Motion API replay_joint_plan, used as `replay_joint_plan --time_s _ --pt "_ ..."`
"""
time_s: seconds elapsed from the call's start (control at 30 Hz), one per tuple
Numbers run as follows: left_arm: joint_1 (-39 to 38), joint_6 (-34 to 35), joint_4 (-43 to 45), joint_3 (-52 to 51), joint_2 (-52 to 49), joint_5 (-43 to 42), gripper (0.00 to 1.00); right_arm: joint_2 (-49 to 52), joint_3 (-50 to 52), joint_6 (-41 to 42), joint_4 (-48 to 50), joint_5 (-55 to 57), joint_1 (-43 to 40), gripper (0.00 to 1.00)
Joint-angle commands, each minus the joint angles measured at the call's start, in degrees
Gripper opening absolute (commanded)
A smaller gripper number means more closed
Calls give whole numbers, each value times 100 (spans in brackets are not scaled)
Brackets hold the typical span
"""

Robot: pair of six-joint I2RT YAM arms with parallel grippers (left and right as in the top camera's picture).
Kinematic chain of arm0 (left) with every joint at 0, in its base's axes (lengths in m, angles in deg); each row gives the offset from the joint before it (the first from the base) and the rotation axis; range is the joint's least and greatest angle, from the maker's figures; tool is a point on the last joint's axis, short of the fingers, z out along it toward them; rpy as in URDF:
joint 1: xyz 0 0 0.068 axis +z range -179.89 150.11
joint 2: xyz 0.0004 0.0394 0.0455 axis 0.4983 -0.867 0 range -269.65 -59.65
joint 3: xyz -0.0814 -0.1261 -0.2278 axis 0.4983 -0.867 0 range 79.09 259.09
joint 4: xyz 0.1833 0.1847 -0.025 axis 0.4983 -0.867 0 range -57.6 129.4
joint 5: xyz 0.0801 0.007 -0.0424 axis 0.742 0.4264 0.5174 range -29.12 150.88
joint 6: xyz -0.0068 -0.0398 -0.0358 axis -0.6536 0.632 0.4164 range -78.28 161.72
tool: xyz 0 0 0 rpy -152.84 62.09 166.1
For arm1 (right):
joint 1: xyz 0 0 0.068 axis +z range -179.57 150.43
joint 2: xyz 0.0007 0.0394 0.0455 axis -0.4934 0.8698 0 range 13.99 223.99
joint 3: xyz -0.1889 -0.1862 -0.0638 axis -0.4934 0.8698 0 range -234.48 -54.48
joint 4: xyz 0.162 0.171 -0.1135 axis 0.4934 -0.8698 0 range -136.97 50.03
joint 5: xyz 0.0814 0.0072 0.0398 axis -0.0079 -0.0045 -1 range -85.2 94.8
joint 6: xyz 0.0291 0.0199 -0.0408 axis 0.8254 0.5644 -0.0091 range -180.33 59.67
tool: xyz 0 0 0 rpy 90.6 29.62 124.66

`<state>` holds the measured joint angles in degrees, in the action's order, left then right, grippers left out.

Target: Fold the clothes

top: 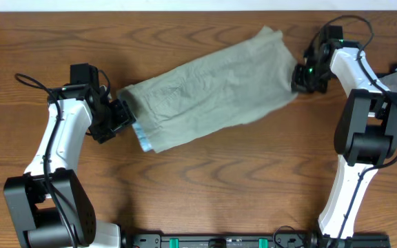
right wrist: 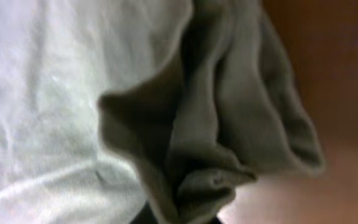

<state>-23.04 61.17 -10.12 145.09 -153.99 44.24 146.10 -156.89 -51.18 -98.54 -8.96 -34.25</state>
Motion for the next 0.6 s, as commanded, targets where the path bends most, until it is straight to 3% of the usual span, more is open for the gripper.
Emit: replay_joint_plan --time_s 0.0,0.17,0.2,0.23,0.27,0.33,0.47,0.53,0.57 --pt "-7 -92 -11 -20 -44 -70 70 -247 52 -85 -1003 647 35 1" --pt "-7 -319 0 -20 -42 -72 70 -426 55 -66 -2815 1215 232 2" --pt "-7 -334 24 -17 -39 -74 70 -442 55 -33 -2914 1447 291 27" --pt "-7 -334 55 -15 -37 -81 70 -461 55 -7 -2885 1591 321 44" --pt "-7 -341 74 0 -37 -129 70 -474 52 26 -2774 1725 330 54" --pt "-7 -625 146 48 -37 -509 70 -518 46 52 -2527 1808 295 64" --pt "-39 -763 164 153 -35 -1141 64 -636 -181 170 -2286 1797 -35 65" --pt "-109 -763 170 153 -37 -1259 50 -699 -378 214 -2286 1707 -225 62" --pt "-190 -765 184 153 -37 -1263 41 -737 -470 205 -2256 1523 -321 54"
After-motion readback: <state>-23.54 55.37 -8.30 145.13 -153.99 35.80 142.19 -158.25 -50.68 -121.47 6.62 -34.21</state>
